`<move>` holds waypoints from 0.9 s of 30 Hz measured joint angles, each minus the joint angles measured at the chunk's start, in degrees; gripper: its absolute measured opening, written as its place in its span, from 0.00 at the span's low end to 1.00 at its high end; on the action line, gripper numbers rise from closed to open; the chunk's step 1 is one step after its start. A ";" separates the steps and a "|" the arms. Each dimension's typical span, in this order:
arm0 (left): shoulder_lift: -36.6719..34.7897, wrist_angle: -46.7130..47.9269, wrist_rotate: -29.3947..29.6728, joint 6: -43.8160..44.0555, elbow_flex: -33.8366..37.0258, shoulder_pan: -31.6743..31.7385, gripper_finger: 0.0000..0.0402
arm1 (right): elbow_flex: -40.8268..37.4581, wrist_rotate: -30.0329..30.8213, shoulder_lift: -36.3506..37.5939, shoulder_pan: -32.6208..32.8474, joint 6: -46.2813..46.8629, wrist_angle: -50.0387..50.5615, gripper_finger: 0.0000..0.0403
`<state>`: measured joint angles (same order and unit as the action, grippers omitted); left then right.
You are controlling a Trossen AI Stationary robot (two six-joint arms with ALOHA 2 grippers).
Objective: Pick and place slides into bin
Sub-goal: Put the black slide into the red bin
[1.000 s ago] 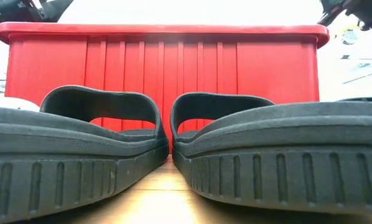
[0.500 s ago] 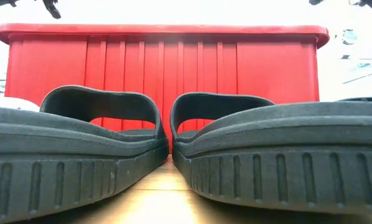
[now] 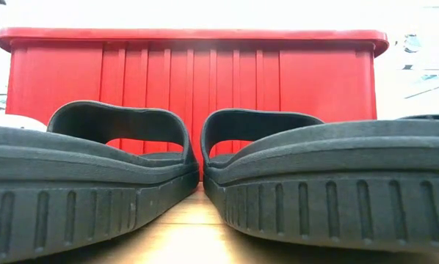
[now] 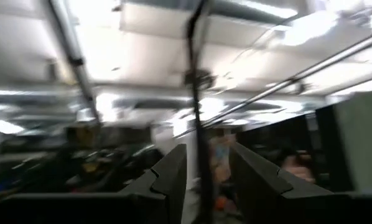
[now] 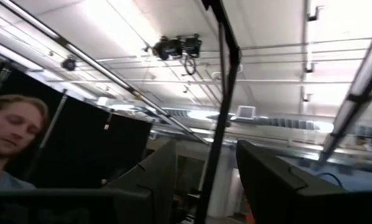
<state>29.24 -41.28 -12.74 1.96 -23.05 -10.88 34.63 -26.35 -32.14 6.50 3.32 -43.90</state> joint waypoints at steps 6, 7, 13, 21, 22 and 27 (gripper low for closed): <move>5.71 -9.51 -2.72 0.65 -0.06 -3.89 0.32 | 7.50 -6.50 -7.17 0.21 5.87 0.03 0.39; 6.30 -10.32 -2.79 0.56 -0.06 -4.74 0.32 | 8.46 -7.18 -8.12 0.58 6.22 -0.01 0.39; 7.60 -13.00 -2.78 -2.08 -0.11 -10.49 0.32 | 13.00 -8.37 -12.67 6.07 4.59 0.14 0.39; 9.38 -6.42 -0.09 -8.02 -4.06 -17.47 0.32 | 22.55 5.83 -17.39 14.98 -1.00 13.03 0.39; 9.92 -5.57 0.90 -8.55 -4.67 -18.18 0.32 | 23.84 7.82 -17.99 16.04 -1.48 14.73 0.39; 12.78 -4.55 2.94 -11.58 -6.61 -21.30 0.32 | 30.71 12.72 -21.53 21.97 -4.65 21.20 0.39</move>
<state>42.02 -45.84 -9.80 -9.62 -29.67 -32.18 65.34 -13.63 -53.67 28.47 -1.32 -22.70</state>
